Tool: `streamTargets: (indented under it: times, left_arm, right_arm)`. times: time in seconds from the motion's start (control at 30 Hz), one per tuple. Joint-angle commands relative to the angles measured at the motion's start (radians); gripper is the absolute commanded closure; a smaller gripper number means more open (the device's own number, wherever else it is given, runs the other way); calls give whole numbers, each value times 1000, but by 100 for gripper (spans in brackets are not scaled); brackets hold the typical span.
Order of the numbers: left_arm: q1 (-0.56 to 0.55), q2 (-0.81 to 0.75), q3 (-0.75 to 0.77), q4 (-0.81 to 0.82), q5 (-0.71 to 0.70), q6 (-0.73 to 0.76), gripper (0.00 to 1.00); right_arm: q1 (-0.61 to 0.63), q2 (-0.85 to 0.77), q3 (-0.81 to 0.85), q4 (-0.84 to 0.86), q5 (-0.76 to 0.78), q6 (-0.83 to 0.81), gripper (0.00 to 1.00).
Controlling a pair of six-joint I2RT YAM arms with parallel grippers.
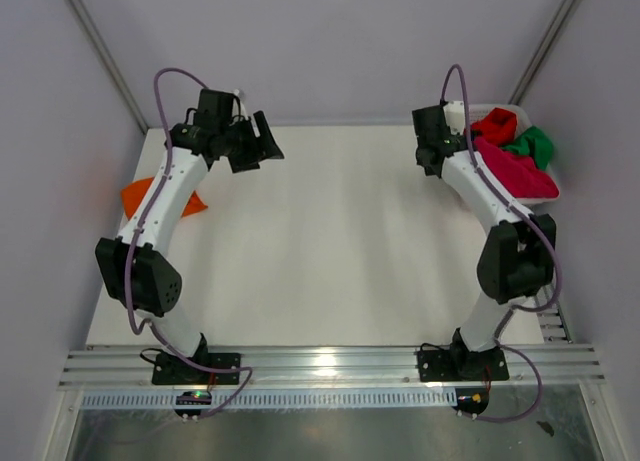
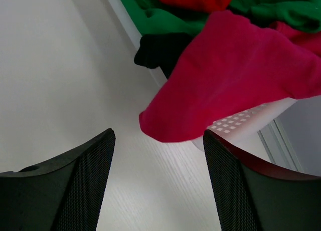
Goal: Fold and stack the t-shirts
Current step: Put the neatly folded tshirt into the corner of the board with the left arm
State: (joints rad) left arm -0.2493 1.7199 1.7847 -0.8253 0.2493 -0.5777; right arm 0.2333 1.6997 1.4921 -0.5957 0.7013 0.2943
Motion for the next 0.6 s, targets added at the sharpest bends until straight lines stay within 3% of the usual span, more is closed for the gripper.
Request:
streamTargets:
  times: [0.0,0.27,0.33,0.4,0.57]
  left_arm:
    - [-15,-5,-76,41,18,-7,28]
    - [-15,-46,-128,15,-54,45,28]
    - [-15,-42,-137,18,-50,39,28]
    - [-15,-33,-146,32,-50,33,28]
    - [-15,-2,-151,45,-22,3,28]
  right_arm:
    - [6,138,178,-154,107,77,25]
    - [-15,247,327,-268,107,238,24]
    - [-15,238,326,-283,119,241,18]
    - [-15,195,278,-244,139,235,1]
    - [-23,134,229,-196,144,165,1]
